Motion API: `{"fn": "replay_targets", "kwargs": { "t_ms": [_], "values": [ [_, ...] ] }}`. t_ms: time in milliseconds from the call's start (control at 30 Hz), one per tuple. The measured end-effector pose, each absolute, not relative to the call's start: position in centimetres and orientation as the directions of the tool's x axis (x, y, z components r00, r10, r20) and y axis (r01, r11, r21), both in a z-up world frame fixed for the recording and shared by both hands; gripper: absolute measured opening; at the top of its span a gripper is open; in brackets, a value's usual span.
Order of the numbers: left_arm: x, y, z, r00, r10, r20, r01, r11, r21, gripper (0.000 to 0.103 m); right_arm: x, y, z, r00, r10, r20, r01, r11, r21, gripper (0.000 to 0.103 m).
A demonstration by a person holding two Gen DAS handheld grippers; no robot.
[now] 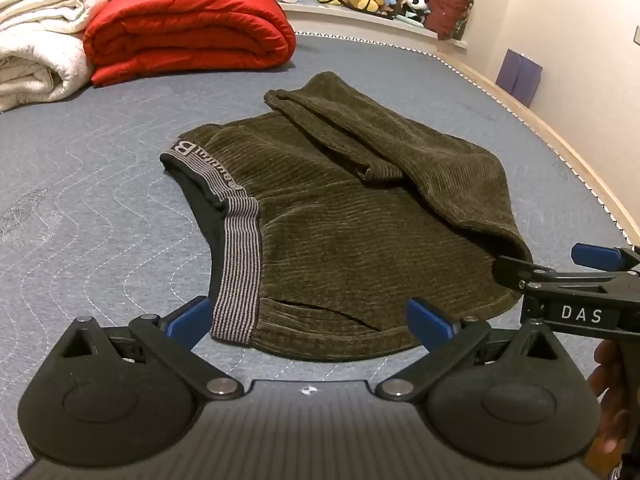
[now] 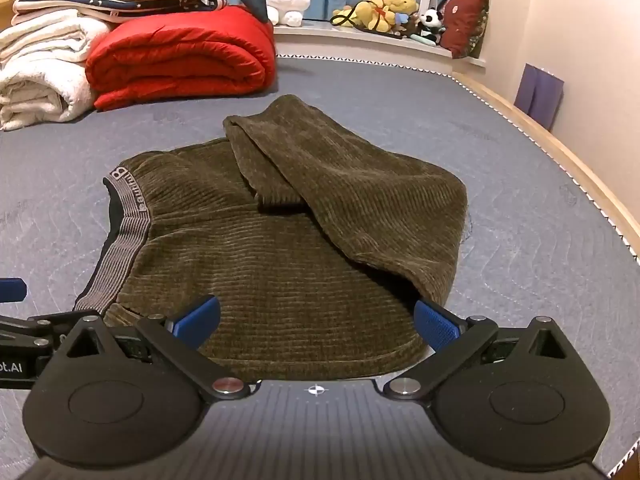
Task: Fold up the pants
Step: 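Reach both grippers to the grey waistband of the corduroy pants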
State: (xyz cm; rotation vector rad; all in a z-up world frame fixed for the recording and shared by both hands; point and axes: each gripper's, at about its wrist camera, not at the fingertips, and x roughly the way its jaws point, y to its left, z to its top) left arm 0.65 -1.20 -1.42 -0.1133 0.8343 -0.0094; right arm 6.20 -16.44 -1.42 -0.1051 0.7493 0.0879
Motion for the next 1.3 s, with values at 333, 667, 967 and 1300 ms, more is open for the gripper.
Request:
{"fn": "replay_targets", "kwargs": {
  "t_ms": [333, 667, 967, 1300],
  "values": [
    [0.7, -1.5, -1.6, 0.668, -0.052, -0.743, -0.031, 0.995, -0.098, 0.103, 6.0, -16.2, -1.4, 0.725, 0.049, -0.687, -0.126, 0.990, -0.062, 0.102],
    [0.5, -1.9, -2.0, 0.670, -0.038, -0.741, -0.027, 0.997, -0.075, 0.103, 5.8, -16.3, -0.9, 0.728, 0.061, -0.683, -0.132, 0.990, -0.052, 0.102],
    [-0.1, -3.0, -2.0, 0.723, -0.068, -0.688, 0.060, 0.998, -0.035, 0.071, 5.9, -16.4, -0.3, 0.746, 0.097, -0.659, -0.140, 0.990, -0.012, 0.102],
    [2.8, 0.3, 0.7, 0.727, -0.178, -0.663, 0.152, 0.984, -0.098, 0.031, 6.3, -15.4, -0.6, 0.784, 0.177, -0.595, -0.187, 0.981, 0.045, 0.072]
  ]
}}
